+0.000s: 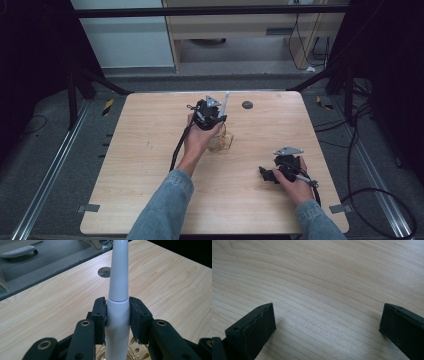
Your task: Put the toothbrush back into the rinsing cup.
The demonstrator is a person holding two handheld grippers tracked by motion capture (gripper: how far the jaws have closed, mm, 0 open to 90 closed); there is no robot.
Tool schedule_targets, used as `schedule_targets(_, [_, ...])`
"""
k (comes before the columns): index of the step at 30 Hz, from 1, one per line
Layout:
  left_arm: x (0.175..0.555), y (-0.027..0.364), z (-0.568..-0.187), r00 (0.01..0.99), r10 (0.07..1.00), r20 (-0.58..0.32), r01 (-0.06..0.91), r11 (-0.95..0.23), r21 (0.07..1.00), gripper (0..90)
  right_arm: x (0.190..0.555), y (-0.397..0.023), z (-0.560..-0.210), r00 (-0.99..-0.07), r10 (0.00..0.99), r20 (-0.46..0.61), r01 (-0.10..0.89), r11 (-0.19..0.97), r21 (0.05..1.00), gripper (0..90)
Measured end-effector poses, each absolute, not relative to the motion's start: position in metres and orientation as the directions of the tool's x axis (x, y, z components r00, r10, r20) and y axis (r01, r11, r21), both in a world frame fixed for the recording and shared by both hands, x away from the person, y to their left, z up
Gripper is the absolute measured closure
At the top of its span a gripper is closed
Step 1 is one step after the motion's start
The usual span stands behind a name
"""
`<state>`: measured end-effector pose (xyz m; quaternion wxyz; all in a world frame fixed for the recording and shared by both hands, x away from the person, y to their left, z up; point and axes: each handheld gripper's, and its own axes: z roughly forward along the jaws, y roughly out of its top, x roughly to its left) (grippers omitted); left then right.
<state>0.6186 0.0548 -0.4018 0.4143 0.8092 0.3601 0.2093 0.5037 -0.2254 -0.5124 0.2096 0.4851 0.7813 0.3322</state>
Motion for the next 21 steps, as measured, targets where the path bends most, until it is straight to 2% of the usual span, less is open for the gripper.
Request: schedule_targets(21, [0.6227, 0.0555, -0.4024, 0.623, 0.781, 0.03, 0.441, -0.383, 0.812, 67.2, 0.5036, -0.2255, -0.5123, -0.441, 0.897, -0.005, 0.619, 0.309, 0.722, 0.3])
